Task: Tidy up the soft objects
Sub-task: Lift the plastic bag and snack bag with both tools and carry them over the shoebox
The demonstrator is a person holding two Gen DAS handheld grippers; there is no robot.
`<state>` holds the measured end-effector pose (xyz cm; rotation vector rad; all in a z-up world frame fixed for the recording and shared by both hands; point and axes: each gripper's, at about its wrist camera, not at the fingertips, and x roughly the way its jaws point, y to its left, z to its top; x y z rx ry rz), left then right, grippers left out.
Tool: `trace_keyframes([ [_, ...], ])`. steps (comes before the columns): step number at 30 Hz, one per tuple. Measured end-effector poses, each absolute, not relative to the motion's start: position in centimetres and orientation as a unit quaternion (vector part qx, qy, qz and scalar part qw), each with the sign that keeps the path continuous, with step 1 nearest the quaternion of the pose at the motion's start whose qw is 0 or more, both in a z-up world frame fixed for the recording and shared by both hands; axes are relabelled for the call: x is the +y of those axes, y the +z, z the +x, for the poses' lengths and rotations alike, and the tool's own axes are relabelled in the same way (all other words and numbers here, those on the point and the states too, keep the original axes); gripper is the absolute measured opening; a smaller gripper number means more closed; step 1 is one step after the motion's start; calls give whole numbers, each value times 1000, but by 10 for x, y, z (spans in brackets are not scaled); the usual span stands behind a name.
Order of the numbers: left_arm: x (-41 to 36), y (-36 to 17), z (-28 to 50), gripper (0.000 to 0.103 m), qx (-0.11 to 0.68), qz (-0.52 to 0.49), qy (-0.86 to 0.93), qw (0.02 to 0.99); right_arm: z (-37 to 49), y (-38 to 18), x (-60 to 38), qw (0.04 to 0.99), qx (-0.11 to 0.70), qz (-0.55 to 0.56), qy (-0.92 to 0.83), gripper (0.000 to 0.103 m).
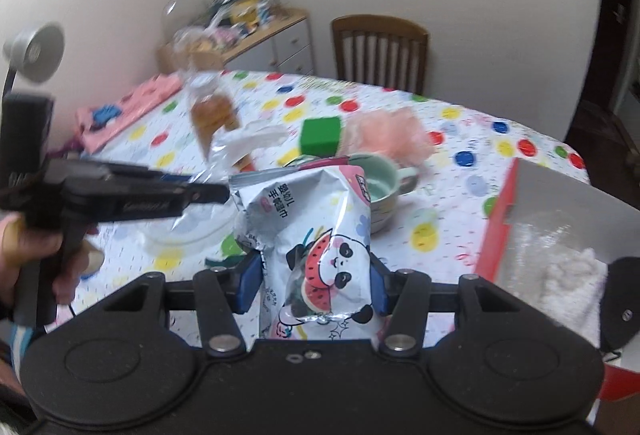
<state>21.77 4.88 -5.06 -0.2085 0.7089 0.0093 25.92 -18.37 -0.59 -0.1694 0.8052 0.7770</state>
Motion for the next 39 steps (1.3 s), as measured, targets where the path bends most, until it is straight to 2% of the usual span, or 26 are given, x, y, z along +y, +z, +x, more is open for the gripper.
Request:
trace_keyframes([
  [10, -15, -14, 235, 21, 326, -89, -32, 940, 287, 23, -248, 869, 358, -45, 338, 52],
  [20, -91, 5, 268, 21, 325, -69, -83, 939, 323, 23, -308, 881, 361, -28, 305, 52],
  [30, -155, 4, 318, 21, 346, -60, -119, 929, 370, 12, -369, 893, 370, -21, 255, 52],
  [39, -200, -18, 364, 21, 395, -60, -138, 906, 409, -16, -402, 890, 400, -16, 220, 52],
])
